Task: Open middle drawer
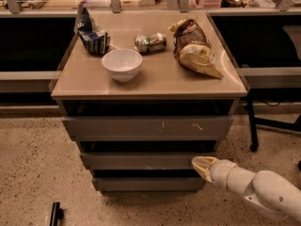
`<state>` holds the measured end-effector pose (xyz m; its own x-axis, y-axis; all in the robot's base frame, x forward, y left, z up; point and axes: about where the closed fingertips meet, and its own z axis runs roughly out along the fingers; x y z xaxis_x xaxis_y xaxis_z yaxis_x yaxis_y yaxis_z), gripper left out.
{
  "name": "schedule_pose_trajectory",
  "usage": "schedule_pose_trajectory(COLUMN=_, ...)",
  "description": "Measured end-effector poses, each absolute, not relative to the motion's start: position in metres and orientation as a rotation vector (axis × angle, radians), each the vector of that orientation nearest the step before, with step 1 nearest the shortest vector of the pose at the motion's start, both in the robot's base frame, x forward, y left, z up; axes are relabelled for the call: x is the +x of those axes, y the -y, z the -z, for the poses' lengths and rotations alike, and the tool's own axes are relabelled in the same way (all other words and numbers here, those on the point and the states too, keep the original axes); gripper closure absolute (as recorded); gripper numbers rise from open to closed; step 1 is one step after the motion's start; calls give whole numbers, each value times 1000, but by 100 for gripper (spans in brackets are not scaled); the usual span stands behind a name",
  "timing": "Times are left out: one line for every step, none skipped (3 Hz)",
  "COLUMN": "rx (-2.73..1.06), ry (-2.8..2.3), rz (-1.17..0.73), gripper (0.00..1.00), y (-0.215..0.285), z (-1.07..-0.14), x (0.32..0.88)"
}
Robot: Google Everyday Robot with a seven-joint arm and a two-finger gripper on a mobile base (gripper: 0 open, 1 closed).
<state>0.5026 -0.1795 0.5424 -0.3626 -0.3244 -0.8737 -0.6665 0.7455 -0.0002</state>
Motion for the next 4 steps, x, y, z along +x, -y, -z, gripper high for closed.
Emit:
schedule_pose_trajectory(rx=-765, ry=-1925, rz=-503, gripper=100, y=180, z=-526, x=518)
schedule_pose_trajectory(rx=-758, ry=-1875, rz=-549, gripper=100, y=183, z=-511, x=541)
schedule_pose_trajectory(rx=-740, ry=-1827, rz=-531, gripper=100, y=190, z=-501, x=591)
schedule_pose_trajectory(rx=-739, ry=-1826, rz=-529, gripper=100, y=191, z=-502, x=593)
